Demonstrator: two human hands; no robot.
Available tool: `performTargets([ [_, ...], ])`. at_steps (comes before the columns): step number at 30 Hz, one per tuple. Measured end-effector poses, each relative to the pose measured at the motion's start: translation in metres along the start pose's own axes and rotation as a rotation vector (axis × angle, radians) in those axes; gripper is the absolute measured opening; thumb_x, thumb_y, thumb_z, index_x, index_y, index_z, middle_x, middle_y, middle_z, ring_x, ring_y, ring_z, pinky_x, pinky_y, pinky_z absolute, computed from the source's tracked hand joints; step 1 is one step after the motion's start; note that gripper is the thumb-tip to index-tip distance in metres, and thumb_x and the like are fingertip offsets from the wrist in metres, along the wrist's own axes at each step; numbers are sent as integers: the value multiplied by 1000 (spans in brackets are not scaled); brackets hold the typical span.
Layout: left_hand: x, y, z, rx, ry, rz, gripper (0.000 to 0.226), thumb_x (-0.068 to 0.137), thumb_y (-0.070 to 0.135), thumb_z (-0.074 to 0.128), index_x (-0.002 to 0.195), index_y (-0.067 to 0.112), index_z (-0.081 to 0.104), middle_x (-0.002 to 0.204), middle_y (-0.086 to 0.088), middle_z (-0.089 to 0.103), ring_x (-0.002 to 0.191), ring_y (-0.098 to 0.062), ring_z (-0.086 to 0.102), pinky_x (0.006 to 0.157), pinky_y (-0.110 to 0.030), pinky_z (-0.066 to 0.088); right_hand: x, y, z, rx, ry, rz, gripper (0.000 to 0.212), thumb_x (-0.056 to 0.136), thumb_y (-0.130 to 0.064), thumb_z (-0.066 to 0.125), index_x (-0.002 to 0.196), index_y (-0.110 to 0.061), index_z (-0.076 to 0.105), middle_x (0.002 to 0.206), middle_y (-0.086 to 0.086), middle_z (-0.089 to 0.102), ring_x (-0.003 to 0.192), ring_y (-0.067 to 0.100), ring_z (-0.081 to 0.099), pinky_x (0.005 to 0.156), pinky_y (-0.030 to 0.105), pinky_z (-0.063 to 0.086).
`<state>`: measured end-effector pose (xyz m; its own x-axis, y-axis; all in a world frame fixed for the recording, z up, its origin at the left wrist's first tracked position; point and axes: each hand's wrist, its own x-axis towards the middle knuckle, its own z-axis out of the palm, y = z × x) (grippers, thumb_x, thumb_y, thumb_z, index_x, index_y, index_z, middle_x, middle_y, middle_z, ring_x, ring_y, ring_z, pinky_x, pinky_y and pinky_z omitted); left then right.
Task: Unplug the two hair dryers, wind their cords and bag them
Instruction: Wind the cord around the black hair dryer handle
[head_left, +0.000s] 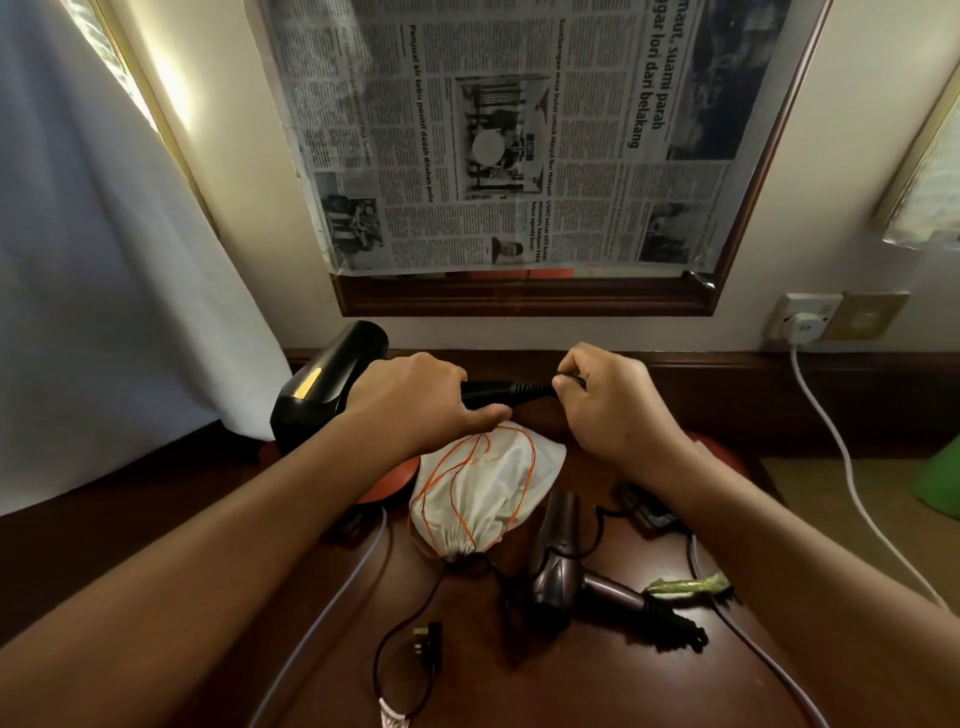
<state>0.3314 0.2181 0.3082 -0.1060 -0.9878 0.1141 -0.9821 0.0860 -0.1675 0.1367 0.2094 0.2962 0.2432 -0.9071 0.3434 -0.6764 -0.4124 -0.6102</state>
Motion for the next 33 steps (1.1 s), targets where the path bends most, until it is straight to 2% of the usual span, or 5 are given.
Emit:
performTargets([
  [5,3,1,4,-74,44,-34,70,77,86,28,94,26,60,68,8,54,62,-9,55,56,-29,48,-14,6,7,202,40,106,13,98,-18,46,93,-15,57,69,-4,56,58,8,49,48,18,38],
  [10,6,-1,6,-132,76,-75,84,73,90,24,116,27,60,85,5,62,78,-18,60,67,-35,51,-31,8,17,828,-62,350,16,100,-11,41,100,-13,57,63,0,49,51,11,44,48,28,41],
  [16,1,-1,7,-126,120,-49,90,75,88,21,126,23,56,101,-1,67,88,-20,63,65,-34,48,-44,15,17,894,-247,364,25,101,-19,41,90,-7,58,60,6,53,59,21,58,77,39,49],
  [22,-4,3,6,-229,152,-64,92,70,89,18,118,23,60,84,3,62,78,-17,60,65,-32,48,-47,25,16,1036,-404,392,31,101,-33,39,94,-10,59,57,3,40,45,15,34,42,25,30],
  [33,-10,0,2,-343,190,9,75,68,92,16,79,29,55,63,8,57,62,-8,57,62,-34,52,-52,62,41,1597,-576,362,27,79,-32,75,85,-10,62,63,-2,32,46,4,24,37,16,22],
])
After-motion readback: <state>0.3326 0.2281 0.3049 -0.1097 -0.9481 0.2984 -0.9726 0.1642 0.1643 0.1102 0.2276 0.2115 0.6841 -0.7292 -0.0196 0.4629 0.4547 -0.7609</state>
